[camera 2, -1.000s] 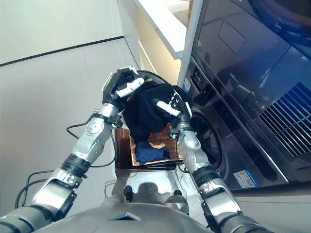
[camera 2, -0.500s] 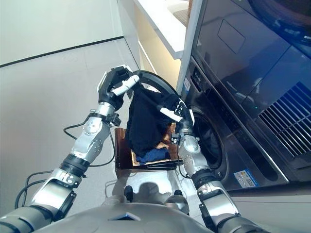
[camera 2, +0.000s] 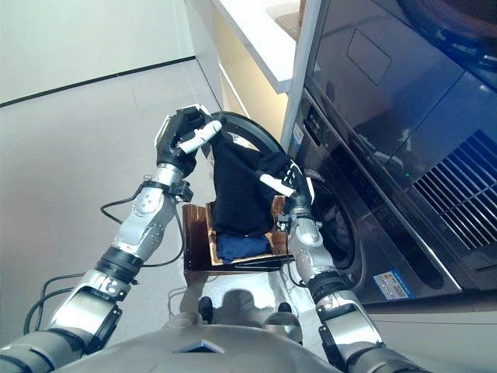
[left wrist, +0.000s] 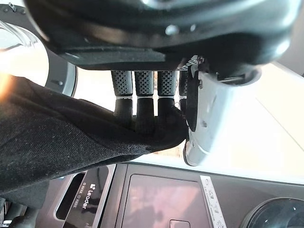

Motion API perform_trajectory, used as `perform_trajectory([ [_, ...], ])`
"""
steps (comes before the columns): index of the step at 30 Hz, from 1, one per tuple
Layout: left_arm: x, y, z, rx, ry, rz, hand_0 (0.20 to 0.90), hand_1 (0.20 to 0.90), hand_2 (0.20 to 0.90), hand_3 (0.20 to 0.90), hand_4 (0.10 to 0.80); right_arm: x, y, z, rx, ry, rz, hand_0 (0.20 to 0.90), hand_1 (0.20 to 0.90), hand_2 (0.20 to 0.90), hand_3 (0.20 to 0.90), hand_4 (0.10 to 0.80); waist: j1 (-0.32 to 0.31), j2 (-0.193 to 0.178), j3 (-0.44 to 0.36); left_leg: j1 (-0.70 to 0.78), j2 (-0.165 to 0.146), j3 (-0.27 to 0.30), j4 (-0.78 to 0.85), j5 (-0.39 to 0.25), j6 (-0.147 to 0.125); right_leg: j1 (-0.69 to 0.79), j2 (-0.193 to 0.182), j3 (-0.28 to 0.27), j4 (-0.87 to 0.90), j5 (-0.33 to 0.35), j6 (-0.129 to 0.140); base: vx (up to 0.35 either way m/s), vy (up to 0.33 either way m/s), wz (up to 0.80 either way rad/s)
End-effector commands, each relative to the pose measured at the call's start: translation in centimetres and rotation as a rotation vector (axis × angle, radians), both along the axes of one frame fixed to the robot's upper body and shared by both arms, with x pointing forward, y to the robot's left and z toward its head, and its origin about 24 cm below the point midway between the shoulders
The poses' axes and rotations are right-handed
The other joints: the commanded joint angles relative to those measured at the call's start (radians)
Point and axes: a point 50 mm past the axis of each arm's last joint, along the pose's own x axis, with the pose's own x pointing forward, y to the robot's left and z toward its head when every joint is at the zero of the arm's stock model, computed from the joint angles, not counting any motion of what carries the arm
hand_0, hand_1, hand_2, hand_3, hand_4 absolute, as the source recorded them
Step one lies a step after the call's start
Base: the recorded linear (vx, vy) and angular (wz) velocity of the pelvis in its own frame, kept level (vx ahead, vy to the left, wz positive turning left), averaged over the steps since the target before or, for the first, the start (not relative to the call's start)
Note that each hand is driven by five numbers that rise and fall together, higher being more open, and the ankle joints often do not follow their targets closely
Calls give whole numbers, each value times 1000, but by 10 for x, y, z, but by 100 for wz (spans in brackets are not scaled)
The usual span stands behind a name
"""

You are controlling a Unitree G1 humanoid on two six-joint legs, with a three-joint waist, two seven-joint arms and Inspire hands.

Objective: Pick up the clothes and place them into the washing machine

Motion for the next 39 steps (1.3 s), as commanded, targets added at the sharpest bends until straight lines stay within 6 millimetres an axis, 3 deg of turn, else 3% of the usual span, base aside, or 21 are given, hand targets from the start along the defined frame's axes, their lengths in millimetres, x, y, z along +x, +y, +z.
perform_trajectory([
  [1,24,8,44,-25,-206,66,200,200,200,200,300,31,0,59,-1,-295,-3,200,200,200,200,300,25,0,-76,51,-10,-20,-2,-103,-38,-54,-27,-3,60,-12,18,0,0,0],
  [10,21,9,37,-29,-184,77,200,200,200,200,300,36,3,79,-7,-384,6,200,200,200,200,300,28,0,-76,52,-9,-20,-2,-104,-37,-51,-27,-3,58,-12,18,0,0,0],
  [31,18,12,30,-34,-162,85,200,200,200,200,300,41,-2,100,-40,-468,-16,200,200,200,200,300,33,-5,-73,51,-9,-23,-2,-105,-35,-51,-27,-8,59,-13,18,0,0,0],
  [37,18,11,32,-25,-170,84,200,200,200,200,300,40,-4,96,-78,-451,-16,208,208,208,208,306,33,-4,-72,50,-9,-24,-2,-105,-35,-51,-27,-8,59,-14,18,0,0,0],
  [38,19,11,33,-19,-175,85,200,200,200,200,300,39,-3,93,-90,-443,-10,820,820,820,820,743,32,-4,-71,50,-8,-24,-2,-104,-35,-51,-27,-9,58,-14,18,0,0,0],
  [39,19,11,33,-19,-175,85,200,200,200,200,300,39,-3,93,-90,-443,-10,856,856,856,856,769,32,-4,-71,50,-8,-24,-2,-104,-35,-51,-27,-9,58,-14,18,0,0,0],
])
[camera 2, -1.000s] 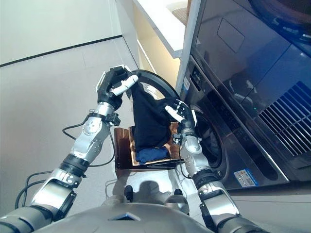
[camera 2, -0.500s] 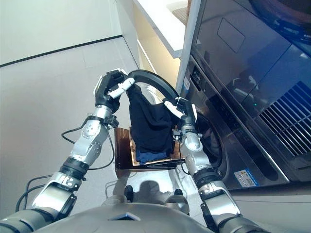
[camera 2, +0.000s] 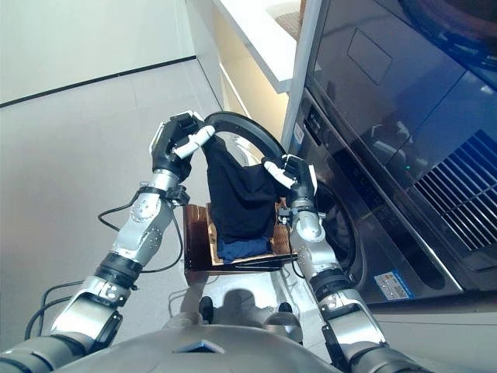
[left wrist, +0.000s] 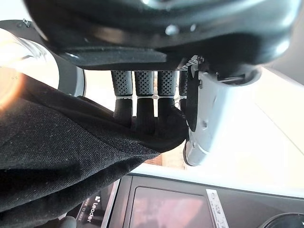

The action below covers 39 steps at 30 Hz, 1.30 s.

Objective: Pick up the clothes and place them into the washing machine

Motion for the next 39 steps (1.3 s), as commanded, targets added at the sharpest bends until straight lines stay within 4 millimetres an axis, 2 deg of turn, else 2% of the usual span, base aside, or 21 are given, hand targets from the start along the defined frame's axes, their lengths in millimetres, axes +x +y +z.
perform_trajectory([
  [1,25,2,44,-4,-210,34,200,200,200,200,300,30,0,71,12,-341,4,200,200,200,200,300,29,-7,-71,52,-8,-23,-2,-104,-36,-50,-26,-9,59,-14,18,0,0,0],
  [7,26,2,48,-5,-227,38,200,200,200,200,300,29,1,73,11,-355,9,200,200,200,200,300,25,-3,-72,53,-10,-19,-2,-105,-35,-50,-27,-6,59,-14,19,0,0,0],
  [17,23,5,39,-22,-192,44,200,200,200,200,300,30,0,82,6,-397,6,200,200,200,200,300,26,-2,-75,52,-9,-18,-2,-105,-35,-49,-26,-6,56,-14,19,0,0,0],
  [18,23,5,38,-27,-188,49,296,296,296,296,369,30,0,83,6,-400,5,200,200,200,200,300,26,-3,-74,52,-9,-18,-2,-105,-35,-49,-26,-6,56,-14,19,0,0,0],
  [19,23,6,37,-38,-180,55,900,900,900,900,800,30,0,83,5,-402,1,200,200,200,200,300,26,-3,-73,53,-9,-19,-2,-105,-35,-50,-26,-6,57,-14,19,0,0,0],
  [28,20,14,25,-50,-132,90,900,900,900,900,800,34,-3,94,24,-441,-23,200,200,200,200,300,27,-7,-73,55,-9,-16,-2,-106,-35,-48,-26,-4,55,-13,19,0,0,0],
  [34,16,25,16,-38,-103,141,900,900,900,900,800,35,-5,103,18,-477,-32,200,200,200,200,300,30,-11,-71,54,-8,-15,-2,-106,-35,-51,-25,-3,56,-13,17,0,0,0],
  [39,10,38,0,14,-49,185,900,900,900,900,800,38,-9,117,8,-529,-42,200,200,200,200,300,37,-14,-70,54,-7,-16,-2,-106,-34,-51,-25,0,55,-12,17,0,0,0],
])
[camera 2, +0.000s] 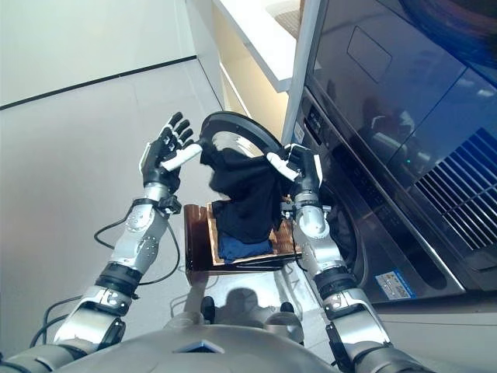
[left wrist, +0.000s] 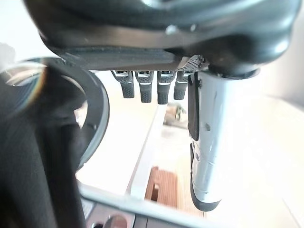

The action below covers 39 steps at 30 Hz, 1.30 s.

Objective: Pick up the clothes and place them into the washing machine

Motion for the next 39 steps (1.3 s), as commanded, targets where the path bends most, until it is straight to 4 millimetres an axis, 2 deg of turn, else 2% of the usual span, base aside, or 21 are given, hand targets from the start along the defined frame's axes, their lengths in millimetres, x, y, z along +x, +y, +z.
perform_trajectory([
  [1,21,10,28,107,-150,12,900,900,900,900,800,35,-6,102,30,-463,-28,200,200,200,200,300,36,-24,-70,54,-7,-19,-2,-103,-34,-49,-25,-2,57,-12,17,0,0,0],
  [6,18,12,19,128,-120,2,900,900,900,900,800,41,-7,115,44,-498,-23,200,200,200,200,300,43,-32,-70,52,-6,-21,-2,-103,-36,-48,-24,-6,56,-12,17,0,0,0],
  [11,17,8,22,159,-145,-67,900,900,900,900,800,53,-10,139,62,-560,0,200,200,200,200,300,53,-46,-68,52,-4,-23,-2,-104,-36,-50,-21,-7,58,-12,16,0,0,0],
  [14,16,2,30,214,-189,-152,900,900,900,900,800,61,-11,160,54,-605,52,200,200,200,200,300,58,-62,-68,50,-3,-23,-2,-104,-38,-53,-18,-4,61,-11,17,0,0,0],
  [15,16,2,30,214,-189,-152,900,900,900,900,800,61,-11,161,54,-606,53,200,200,200,200,300,58,-62,-67,50,-3,-22,-2,-104,-38,-53,-18,-4,61,-11,17,0,0,0],
  [18,17,1,33,226,-201,-172,900,900,900,900,800,68,-11,183,36,-649,94,200,200,200,200,300,62,-75,-68,51,-1,-19,-2,-104,-39,-58,-16,-1,63,-9,17,0,0,0],
  [29,30,-14,52,247,-266,-231,900,900,900,900,800,78,2,234,13,-746,214,200,200,200,200,300,57,-119,-73,58,7,-9,-2,-106,-41,-65,-10,14,71,-6,19,0,0,0],
  [35,39,-21,64,292,-297,-250,900,900,900,900,800,78,8,243,23,-760,251,200,200,200,200,300,49,-123,-77,63,9,-4,-2,-107,-42,-66,-9,19,75,-6,20,0,0,0],
  [39,43,-25,69,296,-311,-247,900,900,900,900,800,77,16,242,66,-758,294,200,200,200,200,300,44,-122,-82,67,10,0,-2,-109,-42,-64,-8,21,71,-5,20,-2,1,-2],
])
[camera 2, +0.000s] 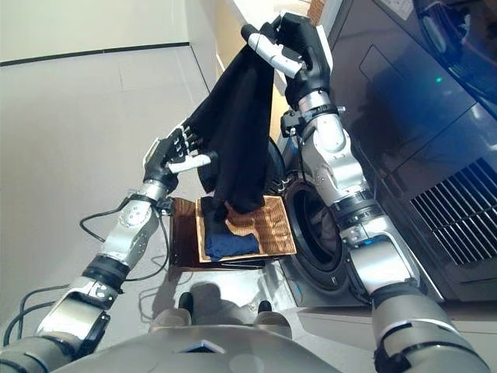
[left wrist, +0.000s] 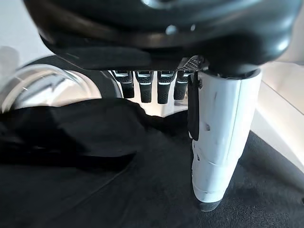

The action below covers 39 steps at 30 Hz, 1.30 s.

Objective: Pick up the clothes and place them into the washing machine

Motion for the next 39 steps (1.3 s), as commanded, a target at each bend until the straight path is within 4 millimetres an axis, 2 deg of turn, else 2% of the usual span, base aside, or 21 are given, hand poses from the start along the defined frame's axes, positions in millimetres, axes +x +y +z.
perform_trajectory([
  [1,31,-26,59,3,-264,-89,900,900,900,900,800,0,0,83,84,-304,42,200,200,200,200,300,23,9,-100,66,11,-8,-7,-108,-40,-60,-13,14,67,-6,20,-1,1,-6],
  [6,34,-34,65,-7,-280,-107,900,900,900,900,800,-1,7,81,116,-297,74,200,200,200,200,300,20,10,-101,67,12,-8,-7,-108,-41,-57,-14,12,66,-5,21,-4,-3,-3],
  [13,36,-47,68,16,-288,-153,900,900,900,900,800,-5,5,90,134,-328,87,200,200,200,200,300,24,19,-105,65,10,-17,-7,-108,-40,-54,-15,2,64,-7,21,0,0,0],
  [21,37,-51,64,45,-269,-166,900,900,900,900,800,-7,4,92,121,-337,99,200,200,200,200,300,23,26,-109,64,8,-20,-7,-107,-40,-51,-15,-6,64,-7,21,0,0,0],
  [31,31,-51,35,30,-143,-178,900,900,900,900,800,-10,8,100,136,-365,133,200,200,200,200,300,16,34,-112,63,6,-21,-7,-107,-38,-48,-15,-5,59,-4,20,0,0,0],
  [39,28,-51,20,44,-83,-175,900,900,900,900,800,-12,10,105,151,-379,156,200,200,200,200,300,13,36,-113,62,6,-19,-7,-107,-38,-48,-15,-5,56,-3,20,0,0,0],
])
